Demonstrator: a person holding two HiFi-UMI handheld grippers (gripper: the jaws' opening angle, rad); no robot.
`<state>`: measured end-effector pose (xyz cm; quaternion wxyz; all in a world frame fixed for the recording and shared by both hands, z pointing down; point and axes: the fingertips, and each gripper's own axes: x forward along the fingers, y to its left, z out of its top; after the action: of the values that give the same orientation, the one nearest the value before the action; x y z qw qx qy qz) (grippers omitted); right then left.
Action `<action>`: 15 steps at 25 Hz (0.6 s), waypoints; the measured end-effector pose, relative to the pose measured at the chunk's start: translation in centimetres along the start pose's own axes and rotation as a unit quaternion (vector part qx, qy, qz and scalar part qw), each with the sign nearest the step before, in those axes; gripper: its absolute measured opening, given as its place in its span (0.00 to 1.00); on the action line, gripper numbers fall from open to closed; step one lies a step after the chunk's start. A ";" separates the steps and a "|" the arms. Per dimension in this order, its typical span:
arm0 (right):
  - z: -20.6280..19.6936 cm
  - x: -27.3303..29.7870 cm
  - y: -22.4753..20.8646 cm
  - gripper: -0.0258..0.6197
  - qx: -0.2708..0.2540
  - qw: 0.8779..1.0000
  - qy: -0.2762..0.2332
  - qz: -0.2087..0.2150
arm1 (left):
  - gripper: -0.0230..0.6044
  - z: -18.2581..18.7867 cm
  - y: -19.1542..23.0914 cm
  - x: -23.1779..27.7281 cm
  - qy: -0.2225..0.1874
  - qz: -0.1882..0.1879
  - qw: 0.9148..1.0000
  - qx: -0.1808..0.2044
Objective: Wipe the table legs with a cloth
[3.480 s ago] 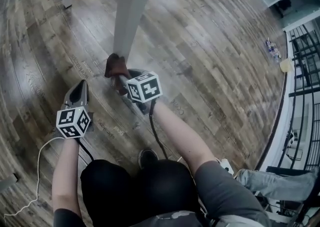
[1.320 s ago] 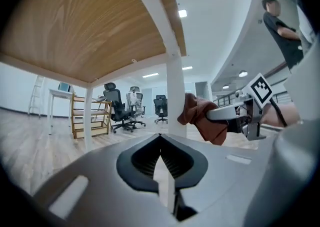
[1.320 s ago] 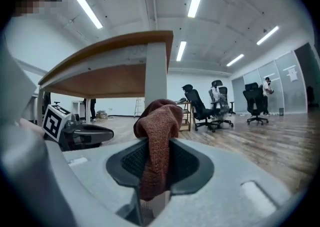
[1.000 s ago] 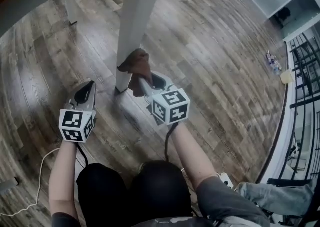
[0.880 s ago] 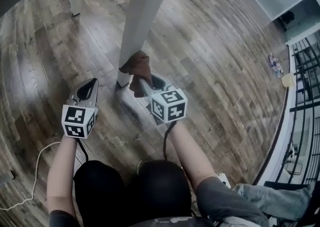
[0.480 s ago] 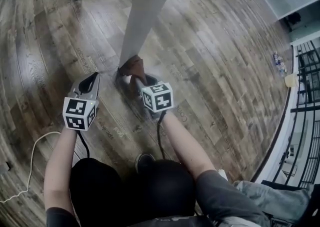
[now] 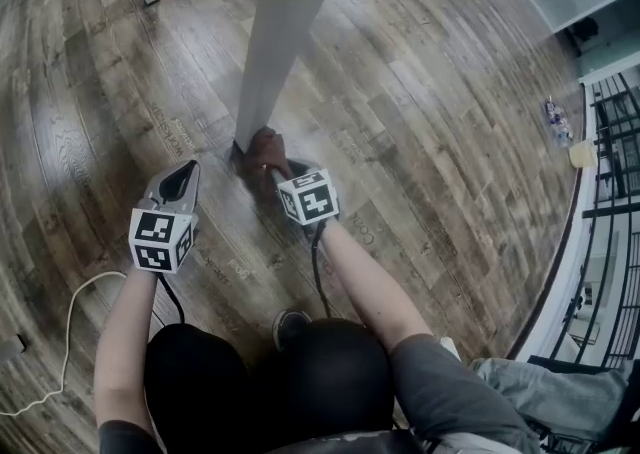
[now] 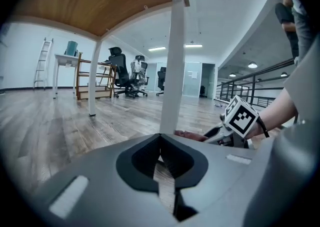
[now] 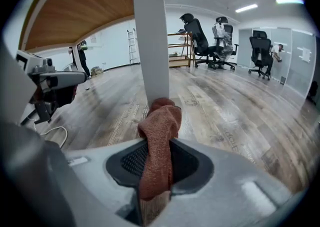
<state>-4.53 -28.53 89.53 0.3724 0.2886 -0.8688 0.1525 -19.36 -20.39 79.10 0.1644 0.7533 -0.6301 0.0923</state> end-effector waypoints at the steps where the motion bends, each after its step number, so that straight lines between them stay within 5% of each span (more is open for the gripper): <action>1: 0.4 -0.6 -0.2 0.19 -0.005 1.000 -0.001 -0.002 | 0.07 1.0 0.7 -0.5 -0.009 0.007 1.000 -0.004; 8: 6.8 -8.1 -5.4 0.19 -0.021 0.997 -0.041 -0.064 | 0.07 10.2 3.1 -3.8 -0.058 0.021 0.998 0.025; 15: 19.9 -19.3 -6.2 0.19 -0.115 0.976 -0.162 -0.085 | 0.07 19.2 1.6 -6.1 -0.098 0.007 0.994 0.050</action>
<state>-1.13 -35.52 62.20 0.2693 0.3376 -0.9015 -0.0295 -23.40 -21.98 59.36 0.0628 0.7618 -0.6427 0.0506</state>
